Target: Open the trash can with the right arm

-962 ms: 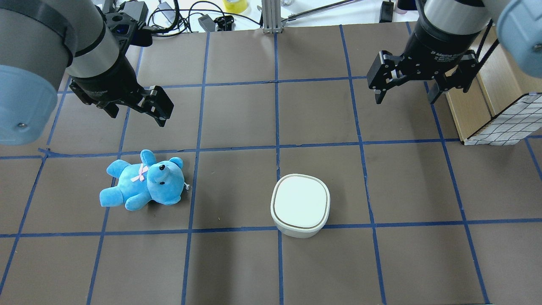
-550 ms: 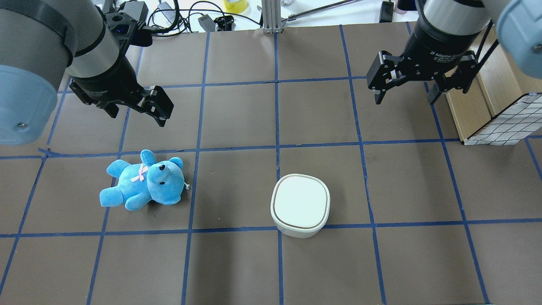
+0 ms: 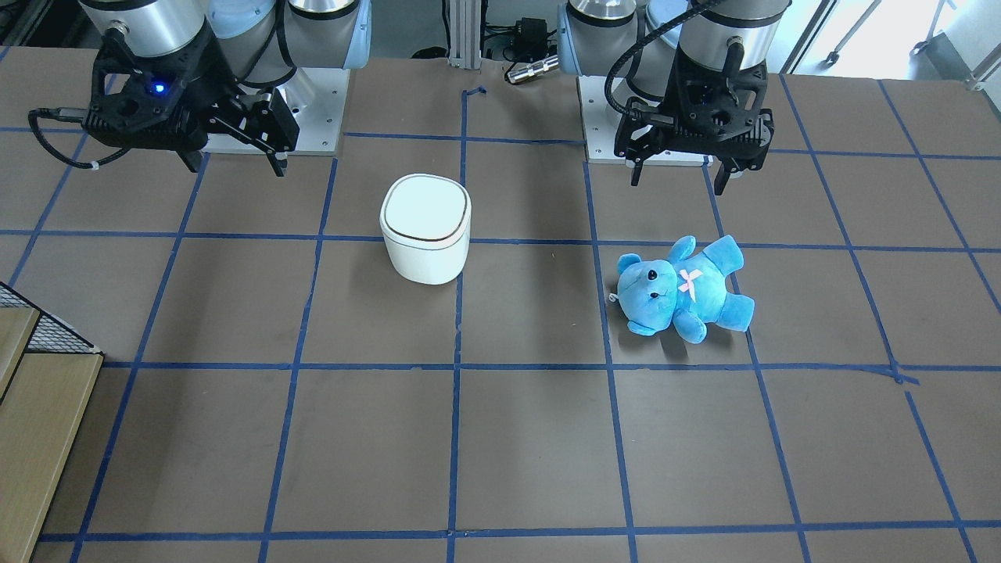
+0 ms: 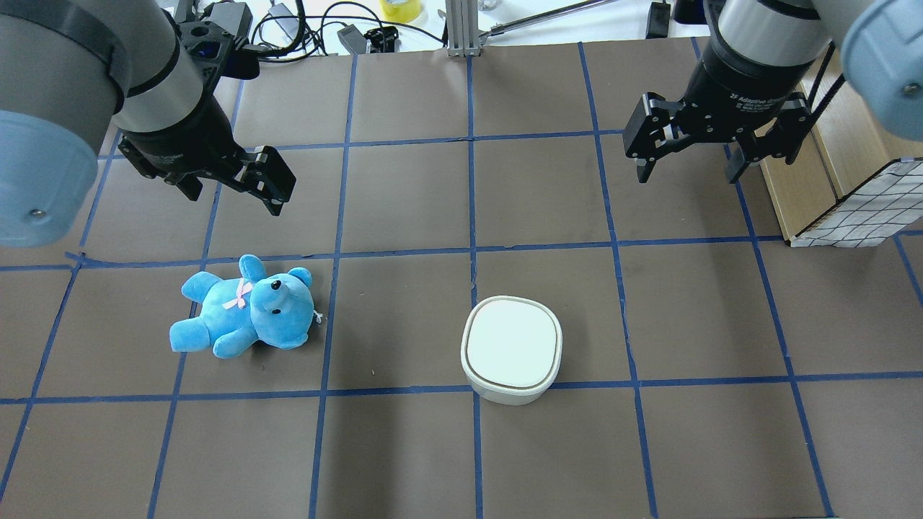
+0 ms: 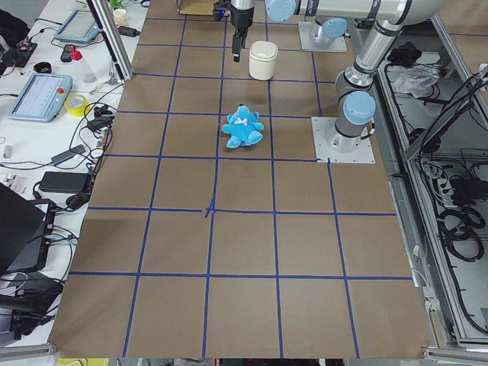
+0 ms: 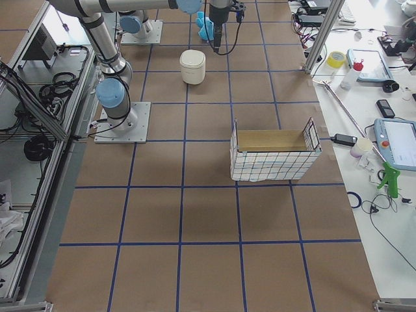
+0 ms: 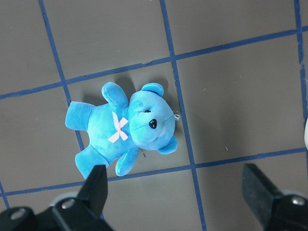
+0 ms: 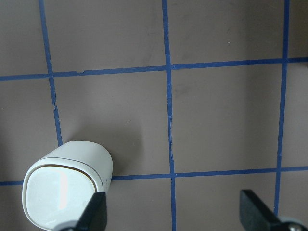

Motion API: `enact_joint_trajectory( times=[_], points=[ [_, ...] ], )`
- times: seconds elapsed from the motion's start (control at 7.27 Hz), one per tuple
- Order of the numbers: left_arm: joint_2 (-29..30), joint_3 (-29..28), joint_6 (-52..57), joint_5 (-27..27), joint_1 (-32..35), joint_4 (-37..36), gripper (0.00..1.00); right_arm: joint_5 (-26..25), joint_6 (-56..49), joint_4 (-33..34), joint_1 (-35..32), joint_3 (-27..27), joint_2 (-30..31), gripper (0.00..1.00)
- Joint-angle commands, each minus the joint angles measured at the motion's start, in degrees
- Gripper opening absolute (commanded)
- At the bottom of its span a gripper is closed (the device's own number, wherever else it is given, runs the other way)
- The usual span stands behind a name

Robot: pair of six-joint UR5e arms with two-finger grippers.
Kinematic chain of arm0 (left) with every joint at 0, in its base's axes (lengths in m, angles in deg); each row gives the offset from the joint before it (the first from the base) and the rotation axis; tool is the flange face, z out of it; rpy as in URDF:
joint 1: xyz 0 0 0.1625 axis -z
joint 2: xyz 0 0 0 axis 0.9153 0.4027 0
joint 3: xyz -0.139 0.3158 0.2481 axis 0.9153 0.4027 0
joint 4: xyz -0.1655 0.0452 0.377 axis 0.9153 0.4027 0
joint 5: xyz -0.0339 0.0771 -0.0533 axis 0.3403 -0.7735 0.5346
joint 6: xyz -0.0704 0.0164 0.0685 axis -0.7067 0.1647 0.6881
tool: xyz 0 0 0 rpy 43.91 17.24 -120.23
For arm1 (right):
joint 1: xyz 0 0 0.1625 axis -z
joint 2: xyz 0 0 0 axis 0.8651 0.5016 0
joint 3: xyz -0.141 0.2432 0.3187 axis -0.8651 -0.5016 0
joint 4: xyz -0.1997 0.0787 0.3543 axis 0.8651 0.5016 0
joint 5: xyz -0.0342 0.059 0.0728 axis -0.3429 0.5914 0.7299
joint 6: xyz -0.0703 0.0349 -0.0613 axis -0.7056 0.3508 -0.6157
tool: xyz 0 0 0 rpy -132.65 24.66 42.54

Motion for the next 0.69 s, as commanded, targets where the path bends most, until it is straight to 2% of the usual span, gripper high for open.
enact_joint_trajectory(
  times=[0.0,0.14,0.41,0.55],
  points=[
    [0.00,0.00,0.00,0.00,0.00,0.00,1.00,0.00,0.00,0.00,-0.16,0.36,0.05,0.96],
    [0.00,0.00,0.00,0.00,0.00,0.00,1.00,0.09,0.26,0.00,-0.16,0.88,0.14,0.92],
    [0.00,0.00,0.00,-0.09,0.00,0.00,1.00,0.44,2.27,0.00,-0.25,1.15,0.23,0.72],
    [0.00,0.00,0.00,0.00,0.00,0.00,1.00,0.96,2.81,0.00,-0.34,1.68,0.40,0.42]
  ],
)
